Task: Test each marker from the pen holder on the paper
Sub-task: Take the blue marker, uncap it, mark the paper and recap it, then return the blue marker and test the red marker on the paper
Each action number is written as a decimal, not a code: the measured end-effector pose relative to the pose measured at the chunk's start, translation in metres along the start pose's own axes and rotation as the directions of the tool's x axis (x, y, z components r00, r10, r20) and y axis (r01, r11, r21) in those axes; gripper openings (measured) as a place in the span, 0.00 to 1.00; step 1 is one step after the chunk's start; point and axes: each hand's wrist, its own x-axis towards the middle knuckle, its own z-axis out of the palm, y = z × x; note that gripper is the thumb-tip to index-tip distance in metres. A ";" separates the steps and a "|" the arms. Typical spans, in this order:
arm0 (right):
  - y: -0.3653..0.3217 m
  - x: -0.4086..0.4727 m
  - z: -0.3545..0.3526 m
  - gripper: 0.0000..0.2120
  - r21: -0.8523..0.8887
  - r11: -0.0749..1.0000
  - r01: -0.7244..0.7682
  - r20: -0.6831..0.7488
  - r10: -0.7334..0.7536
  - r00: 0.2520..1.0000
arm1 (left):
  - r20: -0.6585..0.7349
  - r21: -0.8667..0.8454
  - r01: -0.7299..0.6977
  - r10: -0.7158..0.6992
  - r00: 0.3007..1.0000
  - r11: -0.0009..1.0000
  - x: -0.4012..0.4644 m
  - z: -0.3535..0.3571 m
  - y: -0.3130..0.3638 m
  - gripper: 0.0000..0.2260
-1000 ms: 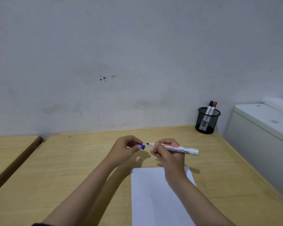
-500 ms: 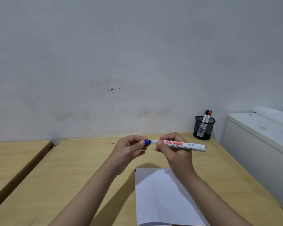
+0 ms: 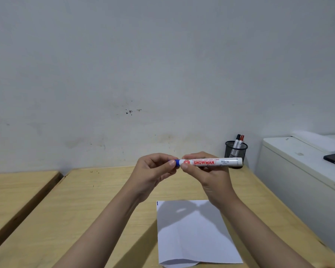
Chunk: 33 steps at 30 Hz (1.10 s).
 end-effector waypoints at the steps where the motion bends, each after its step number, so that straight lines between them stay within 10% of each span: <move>1: -0.001 0.001 -0.001 0.08 0.025 1.000 -0.015 0.000 0.015 1.000 | -0.007 0.003 0.003 -0.003 1.000 1.000 0.000 0.001 0.000 0.03; 6: 0.000 0.009 0.005 0.09 0.130 0.947 -0.294 -0.032 0.300 0.953 | -0.172 0.081 -0.029 0.043 0.984 0.996 0.007 0.009 -0.003 0.03; 9: -0.006 0.011 0.000 0.09 -0.086 0.902 -0.424 0.014 0.426 0.904 | -0.269 0.150 -0.023 0.063 0.961 0.988 0.015 0.010 -0.006 0.02; 12: -0.012 0.017 -0.015 0.07 -0.391 0.910 -0.140 -0.053 0.130 0.990 | -0.280 0.262 -0.023 0.099 0.955 0.965 0.021 0.008 -0.007 0.01; 16: -0.009 0.029 -0.035 0.21 -0.756 0.629 0.178 0.130 -0.122 0.984 | -0.206 0.371 -0.029 0.113 0.972 0.928 0.032 0.017 -0.009 0.02; 24: 0.012 0.048 -0.073 0.23 -0.772 0.587 0.245 0.191 -0.153 0.970 | -0.100 0.356 -0.073 0.115 0.988 0.932 0.075 0.047 -0.020 0.05; 33: 0.009 0.136 -0.183 0.24 -0.700 0.712 0.053 -0.287 -0.349 0.892 | -0.103 0.583 -0.084 0.177 0.979 0.808 0.170 0.097 -0.085 0.09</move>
